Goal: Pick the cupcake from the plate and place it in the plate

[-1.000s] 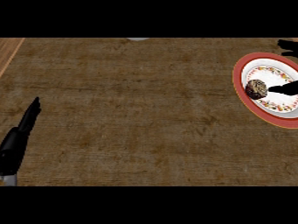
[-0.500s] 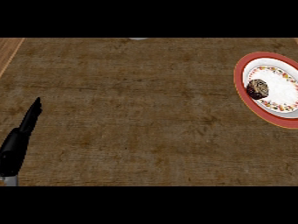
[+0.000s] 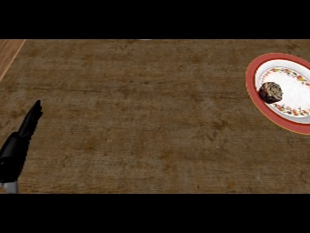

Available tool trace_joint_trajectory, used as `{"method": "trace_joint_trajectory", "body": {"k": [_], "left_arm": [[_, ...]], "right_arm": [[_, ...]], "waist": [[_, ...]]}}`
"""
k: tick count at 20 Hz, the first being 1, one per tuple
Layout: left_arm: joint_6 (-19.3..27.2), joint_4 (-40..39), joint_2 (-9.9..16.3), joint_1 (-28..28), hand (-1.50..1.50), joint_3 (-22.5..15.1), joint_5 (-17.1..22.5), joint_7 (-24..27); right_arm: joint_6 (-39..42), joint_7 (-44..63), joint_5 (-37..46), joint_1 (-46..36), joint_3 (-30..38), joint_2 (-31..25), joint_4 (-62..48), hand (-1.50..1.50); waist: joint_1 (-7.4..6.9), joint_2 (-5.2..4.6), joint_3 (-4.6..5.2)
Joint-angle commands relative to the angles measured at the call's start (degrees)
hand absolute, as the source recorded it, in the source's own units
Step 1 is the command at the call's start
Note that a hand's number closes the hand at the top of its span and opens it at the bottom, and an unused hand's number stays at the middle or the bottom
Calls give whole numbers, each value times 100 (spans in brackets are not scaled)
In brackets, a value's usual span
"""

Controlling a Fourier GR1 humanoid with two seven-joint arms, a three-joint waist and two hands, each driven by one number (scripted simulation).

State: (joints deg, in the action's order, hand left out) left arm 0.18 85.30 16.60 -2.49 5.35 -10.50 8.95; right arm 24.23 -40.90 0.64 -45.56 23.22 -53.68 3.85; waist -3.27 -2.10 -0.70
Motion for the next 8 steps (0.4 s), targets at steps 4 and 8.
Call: {"method": "trace_joint_trajectory", "body": {"k": [4,8], "left_arm": [[-72,16,42,96,0,41,58,-135],[3,128,-42,24,0,-46,-19,-63]], "right_arm": [[586,-305,-93,383,109,-477,187,-150],[592,-177,-127,509,147,-484,196,-150]], "waist": [[4,-19,-17],[-84,-32,-32]]}}
